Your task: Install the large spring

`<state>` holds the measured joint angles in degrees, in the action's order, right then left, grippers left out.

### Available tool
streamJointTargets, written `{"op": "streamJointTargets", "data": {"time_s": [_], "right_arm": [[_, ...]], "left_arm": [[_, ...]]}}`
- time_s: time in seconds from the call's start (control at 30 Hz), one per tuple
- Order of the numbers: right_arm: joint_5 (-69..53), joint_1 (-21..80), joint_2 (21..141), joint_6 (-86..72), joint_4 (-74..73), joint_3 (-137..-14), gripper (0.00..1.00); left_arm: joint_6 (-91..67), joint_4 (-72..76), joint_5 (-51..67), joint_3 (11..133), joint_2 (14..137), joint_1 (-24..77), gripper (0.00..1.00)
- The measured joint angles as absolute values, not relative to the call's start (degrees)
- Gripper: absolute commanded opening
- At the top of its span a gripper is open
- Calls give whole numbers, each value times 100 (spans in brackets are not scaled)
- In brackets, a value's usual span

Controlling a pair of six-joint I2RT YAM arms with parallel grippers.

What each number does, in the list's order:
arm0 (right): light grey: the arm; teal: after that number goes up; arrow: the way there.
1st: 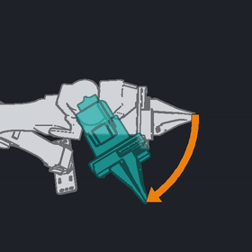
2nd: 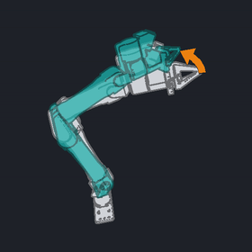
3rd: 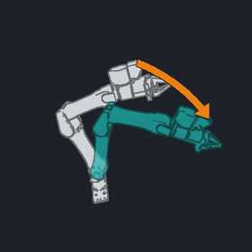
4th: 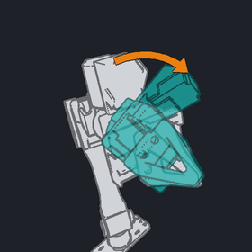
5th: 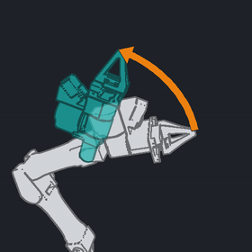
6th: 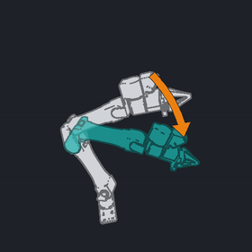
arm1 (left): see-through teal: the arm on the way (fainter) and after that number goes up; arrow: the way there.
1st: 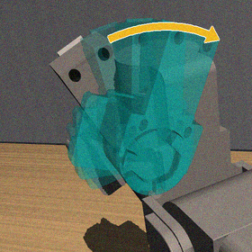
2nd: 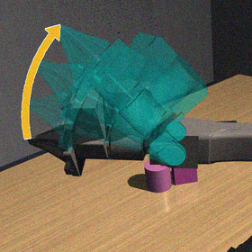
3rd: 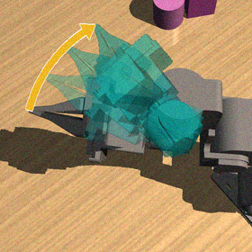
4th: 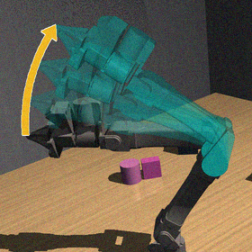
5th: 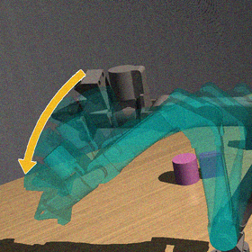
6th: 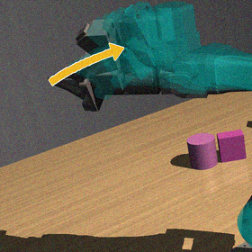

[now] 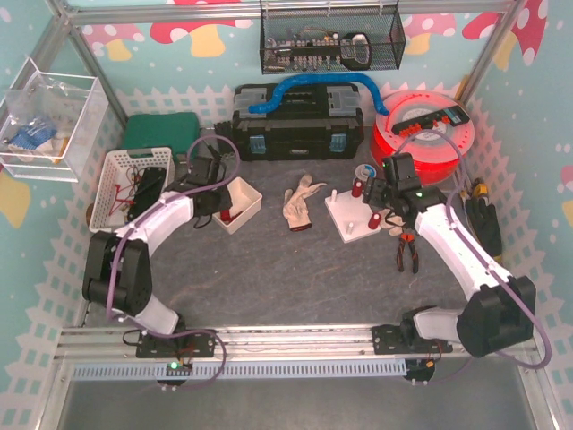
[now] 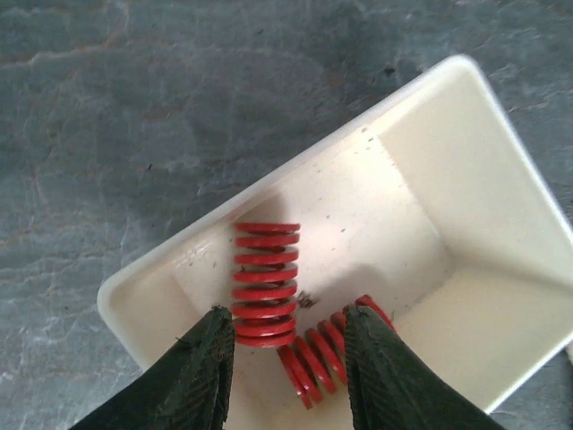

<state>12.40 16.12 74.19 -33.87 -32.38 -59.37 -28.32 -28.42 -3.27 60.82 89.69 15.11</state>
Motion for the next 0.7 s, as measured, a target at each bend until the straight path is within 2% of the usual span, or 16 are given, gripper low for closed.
{"op": "streamJointTargets", "data": {"time_s": [0.2, 0.43, 0.7], "right_arm": [[1221, 1612, 7140, -3389, -3450, -6018, 87], [1210, 1612, 7135, -3393, -3566, -6018, 87], [1219, 1612, 6862, -3395, -3671, -6016, 86]], "left_arm": [[-2875, -3208, -436, 6156, 9166, 1557, 35], [-2808, -3369, -499, 6584, 9817, 1577, 42], [-2810, -3361, -497, 7070, 10519, 1579, 43]]}}
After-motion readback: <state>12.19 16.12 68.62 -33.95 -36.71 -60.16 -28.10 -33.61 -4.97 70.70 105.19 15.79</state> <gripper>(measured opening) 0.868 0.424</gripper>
